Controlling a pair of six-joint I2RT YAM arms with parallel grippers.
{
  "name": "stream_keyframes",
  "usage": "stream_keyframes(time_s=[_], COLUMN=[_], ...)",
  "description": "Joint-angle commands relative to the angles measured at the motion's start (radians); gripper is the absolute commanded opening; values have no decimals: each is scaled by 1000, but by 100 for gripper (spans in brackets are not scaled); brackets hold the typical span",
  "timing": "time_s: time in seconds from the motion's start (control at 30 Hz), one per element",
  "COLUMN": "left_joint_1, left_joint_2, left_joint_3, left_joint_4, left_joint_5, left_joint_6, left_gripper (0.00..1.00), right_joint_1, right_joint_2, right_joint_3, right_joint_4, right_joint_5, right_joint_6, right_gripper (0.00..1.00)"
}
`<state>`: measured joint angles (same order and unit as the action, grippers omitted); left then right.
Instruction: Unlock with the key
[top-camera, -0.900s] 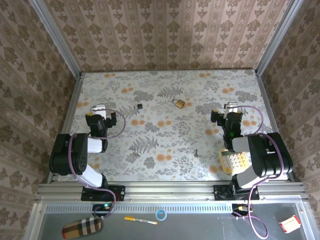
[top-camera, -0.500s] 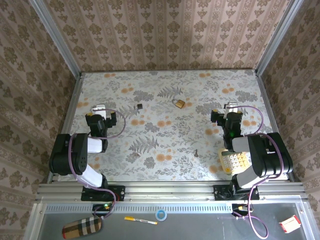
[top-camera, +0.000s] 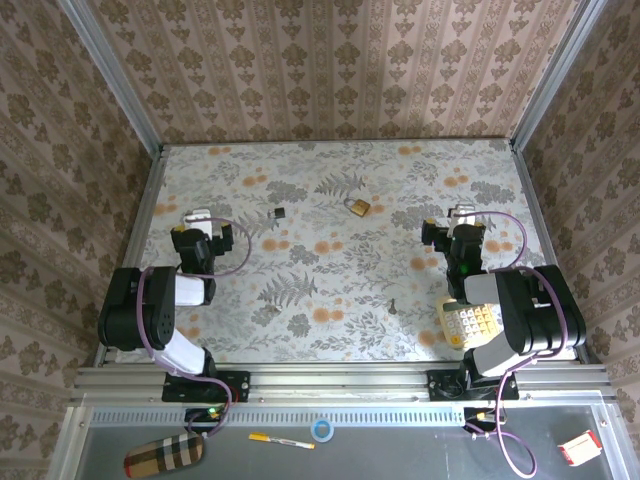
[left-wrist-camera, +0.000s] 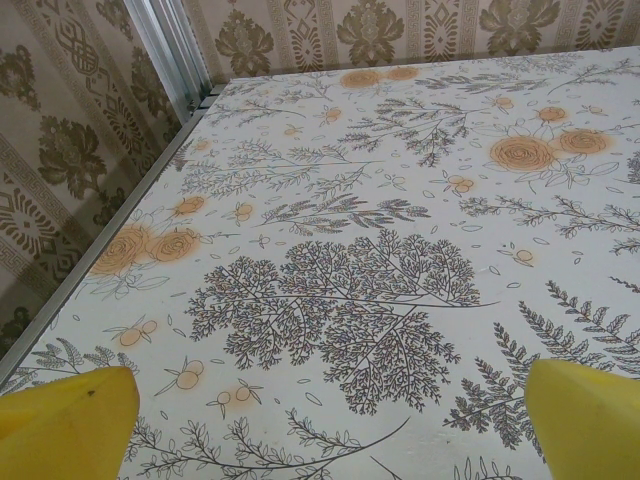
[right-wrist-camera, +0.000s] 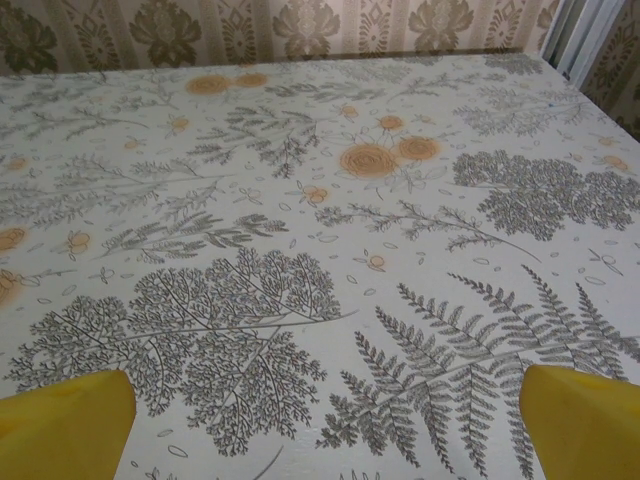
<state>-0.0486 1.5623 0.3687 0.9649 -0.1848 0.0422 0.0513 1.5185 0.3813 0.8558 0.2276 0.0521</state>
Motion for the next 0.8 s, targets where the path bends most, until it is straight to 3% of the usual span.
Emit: stream_keyframes(time_s=[0.0,0.07,0.13,0.2,0.3,0.47,0.6,0.77], left_joint_1=[-46,-128,-212,-278,-341,-452,-533,-630], left_joint_2=[-55,-152,-266,-384,-519,-591,-587,-575], left_joint_3=[-23,-23,16,77,191,285,334,346], left_joint_4=[13,-56,-197,-374,-642,-819,-950,-1039], left_joint_5=[-4,-115,-211,-238,-103,125,185,193], left_joint_6=[69,130,169,106,-84,-298,-377,-442], left_gripper=[100,100,100,100,100,100,100,100], right_joint_1=[64,92,96,117,147,228,332,487], right_joint_2=[-134,-247,-303,-349,-437,-587,-682,-714], right_joint_3=[92,255,384,442,441,360,286,148], right_joint_4=[-220,-618,-914,-1104,-1241,-1423,-1536,-1498], right_joint_5=[88,132,86,45,-93,-198,-203,-208], right_joint_6=[-40,43,137,234,385,604,741,917], right_gripper=[100,100,100,100,100,91,83,72])
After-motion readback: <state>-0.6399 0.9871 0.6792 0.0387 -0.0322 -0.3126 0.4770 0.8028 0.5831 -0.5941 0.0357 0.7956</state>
